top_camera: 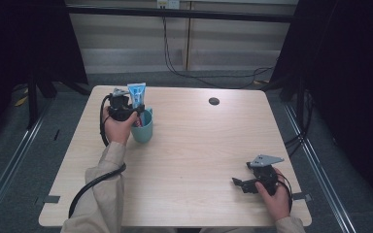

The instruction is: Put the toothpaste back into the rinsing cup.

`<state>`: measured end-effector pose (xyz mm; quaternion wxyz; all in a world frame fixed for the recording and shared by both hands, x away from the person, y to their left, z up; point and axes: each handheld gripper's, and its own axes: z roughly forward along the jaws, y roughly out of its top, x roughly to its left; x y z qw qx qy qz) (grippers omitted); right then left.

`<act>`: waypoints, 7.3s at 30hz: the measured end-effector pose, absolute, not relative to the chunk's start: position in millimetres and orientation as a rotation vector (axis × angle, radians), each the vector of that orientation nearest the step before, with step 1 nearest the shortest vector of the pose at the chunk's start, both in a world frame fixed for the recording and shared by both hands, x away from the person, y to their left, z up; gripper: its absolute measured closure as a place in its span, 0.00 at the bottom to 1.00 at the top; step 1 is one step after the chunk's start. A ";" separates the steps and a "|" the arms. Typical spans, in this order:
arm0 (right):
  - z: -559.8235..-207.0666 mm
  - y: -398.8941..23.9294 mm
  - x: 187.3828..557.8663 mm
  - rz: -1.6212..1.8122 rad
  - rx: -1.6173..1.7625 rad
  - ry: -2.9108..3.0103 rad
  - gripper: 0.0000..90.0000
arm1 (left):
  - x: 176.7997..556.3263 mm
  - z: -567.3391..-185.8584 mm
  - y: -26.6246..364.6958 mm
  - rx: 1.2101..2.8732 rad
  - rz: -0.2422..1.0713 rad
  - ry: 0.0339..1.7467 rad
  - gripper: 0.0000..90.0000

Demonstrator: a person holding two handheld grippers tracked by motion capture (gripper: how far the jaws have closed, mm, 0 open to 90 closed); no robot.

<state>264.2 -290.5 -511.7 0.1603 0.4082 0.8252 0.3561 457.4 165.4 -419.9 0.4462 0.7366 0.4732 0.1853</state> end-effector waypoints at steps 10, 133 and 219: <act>-511.7 -290.5 264.2 1.017 1.166 2.357 0.13 | 455.9 -419.3 168.6 1.820 0.453 1.188 0.67; -511.7 -290.5 264.2 1.017 1.165 2.357 0.13 | 399.7 -421.1 219.3 1.857 0.257 1.179 0.22; -511.7 -290.5 264.2 1.017 1.164 2.358 0.13 | 332.1 -509.3 216.5 2.081 0.371 1.072 0.17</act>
